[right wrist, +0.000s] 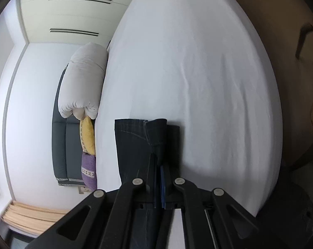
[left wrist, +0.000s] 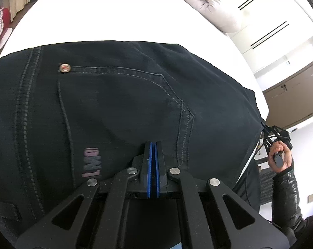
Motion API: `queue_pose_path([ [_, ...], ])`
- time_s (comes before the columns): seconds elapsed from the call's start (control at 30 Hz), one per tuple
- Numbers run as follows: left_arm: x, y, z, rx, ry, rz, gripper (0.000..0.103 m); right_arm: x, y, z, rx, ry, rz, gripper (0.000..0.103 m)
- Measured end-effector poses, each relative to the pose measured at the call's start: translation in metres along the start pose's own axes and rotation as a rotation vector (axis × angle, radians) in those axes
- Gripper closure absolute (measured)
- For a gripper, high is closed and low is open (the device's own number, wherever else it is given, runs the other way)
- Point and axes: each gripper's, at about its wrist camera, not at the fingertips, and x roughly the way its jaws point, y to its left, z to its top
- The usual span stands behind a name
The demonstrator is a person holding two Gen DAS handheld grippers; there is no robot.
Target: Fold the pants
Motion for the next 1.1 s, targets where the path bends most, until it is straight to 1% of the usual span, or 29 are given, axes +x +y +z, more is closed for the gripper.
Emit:
queue_pose_path([
  [0.17, -0.005, 0.009, 0.000, 0.002, -0.008, 0.010, 0.101, -0.003, -0.002, -0.001, 0.008, 0.000, -0.011, 0.099],
  [0.23, -0.009, 0.015, 0.000, -0.004, -0.013, 0.013, 0.101, -0.001, -0.002, 0.001, 0.000, 0.000, -0.024, 0.099],
  [0.3, -0.012, 0.019, -0.001, -0.009, -0.017, 0.011, 0.101, 0.001, -0.002, 0.006, -0.033, -0.018, -0.053, 0.100],
  [0.4, -0.015, 0.023, -0.002, -0.016, -0.023, 0.003, 0.101, 0.006, -0.009, 0.009, -0.018, 0.007, -0.045, 0.102],
  [0.47, -0.015, 0.024, -0.003, -0.017, -0.026, 0.001, 0.101, 0.002, -0.012, 0.010, -0.024, 0.015, -0.013, 0.100],
  [0.53, -0.016, 0.023, -0.004, -0.015, -0.028, 0.003, 0.101, -0.010, -0.014, 0.011, -0.015, 0.002, 0.004, 0.088],
  [0.57, -0.015, 0.022, -0.004, -0.017, -0.030, 0.002, 0.101, -0.022, -0.015, 0.012, -0.018, -0.035, -0.016, 0.079],
  [0.6, -0.015, 0.022, -0.004, -0.018, -0.032, 0.001, 0.101, -0.031, -0.015, 0.013, -0.015, -0.060, -0.027, 0.062],
  [0.63, -0.015, 0.022, -0.005, -0.019, -0.034, 0.001, 0.101, -0.042, -0.015, 0.013, -0.009, -0.089, -0.027, 0.058],
  [0.67, -0.015, 0.022, -0.006, -0.021, -0.037, -0.001, 0.101, -0.050, -0.014, 0.011, -0.009, -0.094, -0.017, 0.058],
  [0.7, -0.016, 0.022, -0.006, -0.025, -0.039, -0.002, 0.101, -0.054, -0.009, 0.007, -0.026, -0.065, 0.005, 0.058],
  [0.77, -0.016, 0.022, -0.008, -0.028, -0.043, -0.001, 0.101, -0.055, 0.007, -0.012, -0.099, 0.052, 0.055, 0.058],
  [0.8, -0.017, 0.023, -0.009, -0.029, -0.045, 0.000, 0.101, -0.053, 0.018, -0.032, -0.147, 0.141, 0.078, 0.058],
  [0.83, -0.017, 0.023, -0.010, -0.030, -0.047, 0.001, 0.101, -0.051, 0.024, -0.050, -0.175, 0.207, 0.096, 0.058],
  [0.93, -0.019, 0.022, -0.012, -0.031, -0.053, 0.005, 0.101, -0.039, 0.028, -0.104, -0.179, 0.373, 0.146, 0.057],
  [1.0, -0.020, 0.021, -0.012, -0.029, -0.052, 0.011, 0.101, -0.026, 0.027, -0.138, -0.167, 0.460, 0.171, 0.057],
  [1.1, -0.022, 0.019, -0.013, -0.030, -0.050, 0.013, 0.101, -0.005, 0.030, -0.174, -0.192, 0.571, 0.165, 0.057],
])
